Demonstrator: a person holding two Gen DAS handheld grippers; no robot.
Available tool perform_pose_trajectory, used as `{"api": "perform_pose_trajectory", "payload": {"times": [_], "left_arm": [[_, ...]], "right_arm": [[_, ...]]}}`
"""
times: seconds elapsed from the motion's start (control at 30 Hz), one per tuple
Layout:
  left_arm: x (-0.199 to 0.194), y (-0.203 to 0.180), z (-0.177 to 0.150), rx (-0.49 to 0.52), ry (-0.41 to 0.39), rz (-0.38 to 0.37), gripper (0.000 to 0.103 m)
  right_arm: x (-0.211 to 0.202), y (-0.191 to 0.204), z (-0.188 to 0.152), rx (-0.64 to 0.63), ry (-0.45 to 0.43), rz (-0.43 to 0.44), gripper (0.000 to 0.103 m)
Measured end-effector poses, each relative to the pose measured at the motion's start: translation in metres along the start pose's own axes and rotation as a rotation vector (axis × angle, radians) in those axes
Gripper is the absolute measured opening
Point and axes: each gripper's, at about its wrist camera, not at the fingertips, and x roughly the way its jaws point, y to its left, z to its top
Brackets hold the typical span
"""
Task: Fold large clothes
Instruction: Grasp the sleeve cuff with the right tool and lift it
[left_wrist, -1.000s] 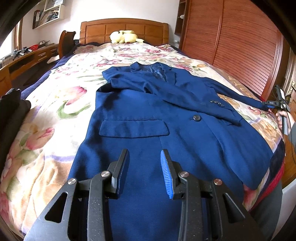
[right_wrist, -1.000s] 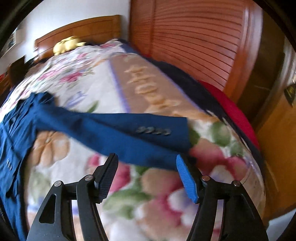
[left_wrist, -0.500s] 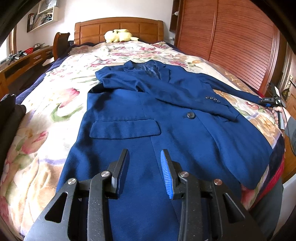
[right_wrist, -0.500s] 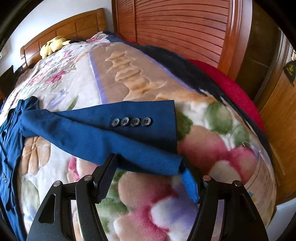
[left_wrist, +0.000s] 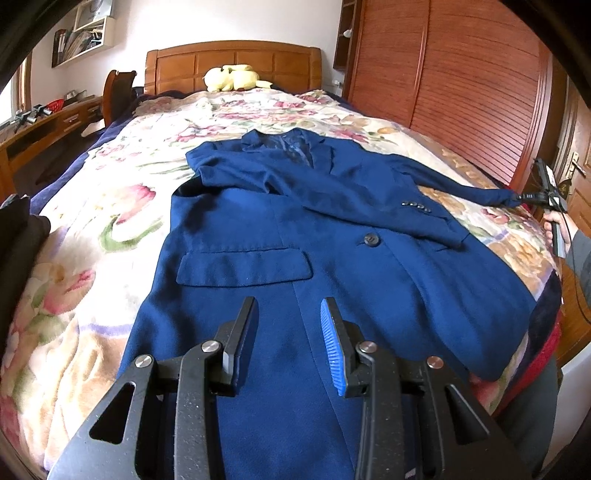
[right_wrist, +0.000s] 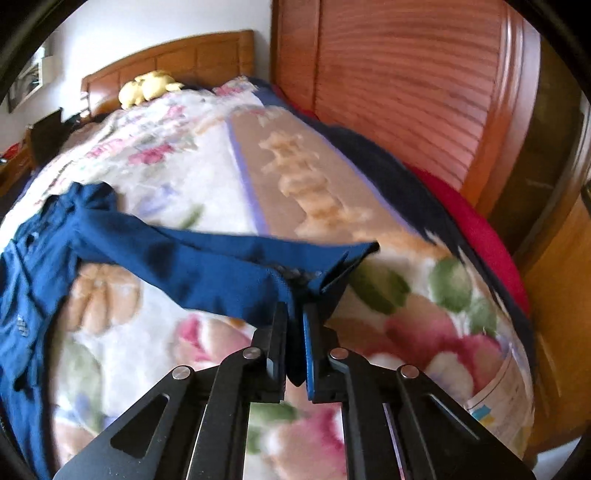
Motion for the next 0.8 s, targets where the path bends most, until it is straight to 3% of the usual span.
{"api": "perform_pose_trajectory", "payload": {"times": [0.23,0.47,0.8], "left_arm": [[-0.012,0.005,-0.002,-0.004,-0.023,-0.009,0.036],[-0.030,0.016,-0.011,-0.015,-0.047,-0.001,0.036],[-0.046,0.043,-0.021,-0.070,-0.062,0.022,0.036]], "right_arm": [[-0.057,0.065,0.028,-0.108,-0.118,0.088,0.007],[-0.118,0.175,0.048,-0.275,-0.249,0.216,0.006],[-0.221,0.326,0.041,-0.479,-0.429,0.487,0.006]]}}
